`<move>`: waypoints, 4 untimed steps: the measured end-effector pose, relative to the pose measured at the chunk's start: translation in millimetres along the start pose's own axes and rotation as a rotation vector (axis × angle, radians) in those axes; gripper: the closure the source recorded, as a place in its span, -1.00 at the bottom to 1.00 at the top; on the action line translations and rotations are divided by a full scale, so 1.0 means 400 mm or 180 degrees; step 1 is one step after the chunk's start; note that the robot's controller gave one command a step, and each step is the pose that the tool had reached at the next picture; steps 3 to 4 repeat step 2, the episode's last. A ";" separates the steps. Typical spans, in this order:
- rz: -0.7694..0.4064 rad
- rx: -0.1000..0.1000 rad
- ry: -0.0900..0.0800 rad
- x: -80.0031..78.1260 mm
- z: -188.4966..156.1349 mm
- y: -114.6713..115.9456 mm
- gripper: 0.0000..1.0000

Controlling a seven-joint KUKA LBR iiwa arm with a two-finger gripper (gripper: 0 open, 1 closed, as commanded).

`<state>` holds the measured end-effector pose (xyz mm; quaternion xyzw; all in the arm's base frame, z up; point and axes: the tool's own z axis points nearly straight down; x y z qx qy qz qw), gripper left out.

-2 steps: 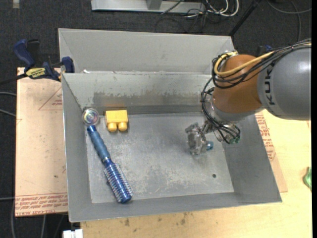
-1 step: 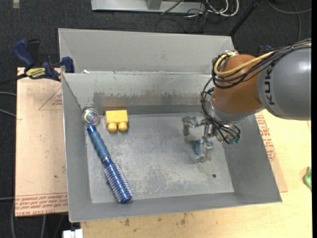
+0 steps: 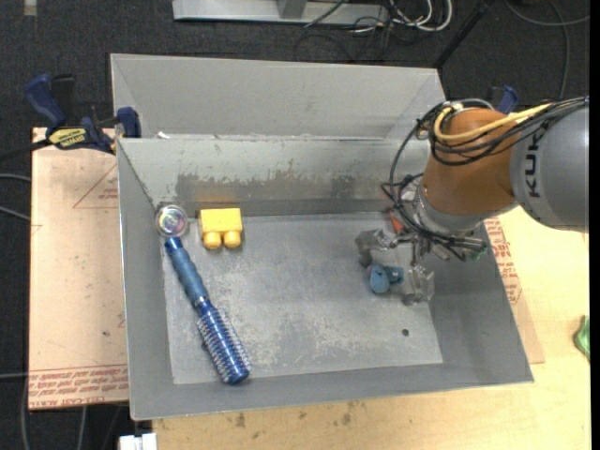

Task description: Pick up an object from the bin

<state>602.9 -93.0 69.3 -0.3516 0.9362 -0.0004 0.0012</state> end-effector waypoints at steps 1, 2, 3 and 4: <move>-0.0004 -0.0005 -0.0004 -0.003 -0.002 0.002 1.00; -0.0353 0.0017 -0.0009 0.186 -0.387 0.092 1.00; -0.0353 0.0017 -0.0009 0.186 -0.387 0.092 1.00; -0.0353 0.0017 -0.0009 0.186 -0.387 0.092 1.00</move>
Offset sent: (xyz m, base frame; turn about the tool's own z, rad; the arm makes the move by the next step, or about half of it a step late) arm 0.0000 0.0000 0.0000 0.0000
